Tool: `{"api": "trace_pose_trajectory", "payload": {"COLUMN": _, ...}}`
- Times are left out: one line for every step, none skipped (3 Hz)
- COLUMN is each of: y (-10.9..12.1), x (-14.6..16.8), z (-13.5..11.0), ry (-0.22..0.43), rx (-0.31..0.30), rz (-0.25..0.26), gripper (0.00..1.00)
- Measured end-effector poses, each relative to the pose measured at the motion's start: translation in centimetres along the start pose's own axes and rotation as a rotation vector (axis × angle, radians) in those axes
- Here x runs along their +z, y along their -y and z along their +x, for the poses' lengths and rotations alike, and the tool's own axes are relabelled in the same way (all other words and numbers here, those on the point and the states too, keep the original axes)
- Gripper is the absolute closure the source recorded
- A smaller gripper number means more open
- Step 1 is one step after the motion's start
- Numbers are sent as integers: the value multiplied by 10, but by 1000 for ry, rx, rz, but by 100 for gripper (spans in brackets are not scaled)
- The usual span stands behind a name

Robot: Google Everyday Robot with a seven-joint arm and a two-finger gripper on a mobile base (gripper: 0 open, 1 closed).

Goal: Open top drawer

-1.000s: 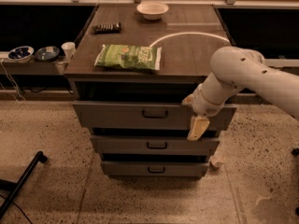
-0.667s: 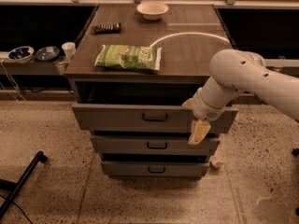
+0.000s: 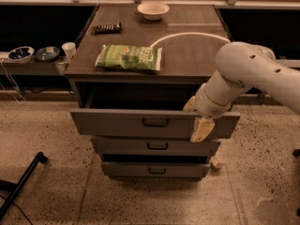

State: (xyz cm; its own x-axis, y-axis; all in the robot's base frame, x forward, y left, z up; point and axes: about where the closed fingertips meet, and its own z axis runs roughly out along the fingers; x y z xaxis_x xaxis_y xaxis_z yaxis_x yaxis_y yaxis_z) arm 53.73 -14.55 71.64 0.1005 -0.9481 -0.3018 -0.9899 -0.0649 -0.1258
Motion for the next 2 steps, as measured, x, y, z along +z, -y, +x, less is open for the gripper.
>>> {"api": "trace_pose_trajectory", "payload": {"y": 23, "x": -5, "z": -5, "ry": -9, "rx": 5, "rz": 12, "gripper": 33}}
{"api": "trace_pose_trajectory", "payload": {"y": 50, "x": 16, "z": -3, "ry": -32, "rx": 36, "rz": -5, "gripper": 31}}
